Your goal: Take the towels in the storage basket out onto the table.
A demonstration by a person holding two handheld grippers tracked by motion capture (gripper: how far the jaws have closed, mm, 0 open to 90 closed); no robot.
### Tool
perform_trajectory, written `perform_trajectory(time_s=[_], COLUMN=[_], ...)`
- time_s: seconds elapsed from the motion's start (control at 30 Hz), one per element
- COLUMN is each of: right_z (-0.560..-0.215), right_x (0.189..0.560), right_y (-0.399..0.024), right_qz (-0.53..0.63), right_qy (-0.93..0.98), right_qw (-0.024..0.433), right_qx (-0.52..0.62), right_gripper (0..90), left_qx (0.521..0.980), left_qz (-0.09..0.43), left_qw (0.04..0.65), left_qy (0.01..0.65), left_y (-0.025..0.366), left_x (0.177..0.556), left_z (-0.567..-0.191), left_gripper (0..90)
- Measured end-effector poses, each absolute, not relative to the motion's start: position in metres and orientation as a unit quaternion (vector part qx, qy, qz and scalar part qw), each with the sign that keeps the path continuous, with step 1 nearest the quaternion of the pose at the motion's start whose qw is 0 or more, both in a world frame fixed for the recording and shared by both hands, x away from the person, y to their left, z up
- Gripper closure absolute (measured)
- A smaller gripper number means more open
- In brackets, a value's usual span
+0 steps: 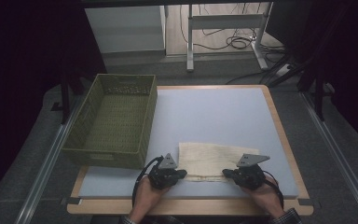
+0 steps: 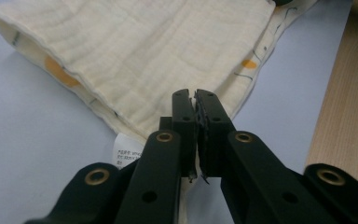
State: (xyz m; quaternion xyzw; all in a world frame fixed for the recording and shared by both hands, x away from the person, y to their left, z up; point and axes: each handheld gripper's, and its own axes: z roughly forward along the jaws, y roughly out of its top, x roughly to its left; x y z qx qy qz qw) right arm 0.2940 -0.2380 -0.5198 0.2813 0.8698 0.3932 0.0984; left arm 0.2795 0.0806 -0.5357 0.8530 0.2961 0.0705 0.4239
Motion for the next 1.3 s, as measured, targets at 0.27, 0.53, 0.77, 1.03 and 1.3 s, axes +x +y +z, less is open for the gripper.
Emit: perform_trajectory(time_s=[0.27, 0.53, 0.77, 1.03, 1.3], right_z=[-0.514, -0.509, -0.497, -0.498, -0.503], right_x=[0.282, 0.283, 0.297, 0.323, 0.356], right_y=[-0.235, -0.254, -0.304, -0.335, -0.337], right_qz=[0.394, 0.408, 0.402, 0.398, 0.387], right_qy=[0.876, 0.861, 0.833, 0.804, 0.791], right_qw=[0.09, 0.096, 0.144, 0.178, 0.191], right_qx=[0.262, 0.288, 0.35, 0.405, 0.433], right_gripper=[89.0, 74.3, 70.3, 66.2, 61.6], left_qx=[0.86, 0.829, 0.812, 0.808, 0.798], left_qz=[0.064, 0.068, 0.1, 0.132, 0.166], left_qw=[0.414, 0.457, 0.458, 0.438, 0.41], left_qy=[0.291, 0.316, 0.348, 0.371, 0.41], left_y=[0.083, 0.089, 0.086, 0.073, 0.066], left_x=[0.271, 0.278, 0.302, 0.334, 0.366], left_z=[-0.532, -0.528, -0.524, -0.52, -0.519], left_gripper=[84.8, 46.8, 34.4, 32.5, 39.6])
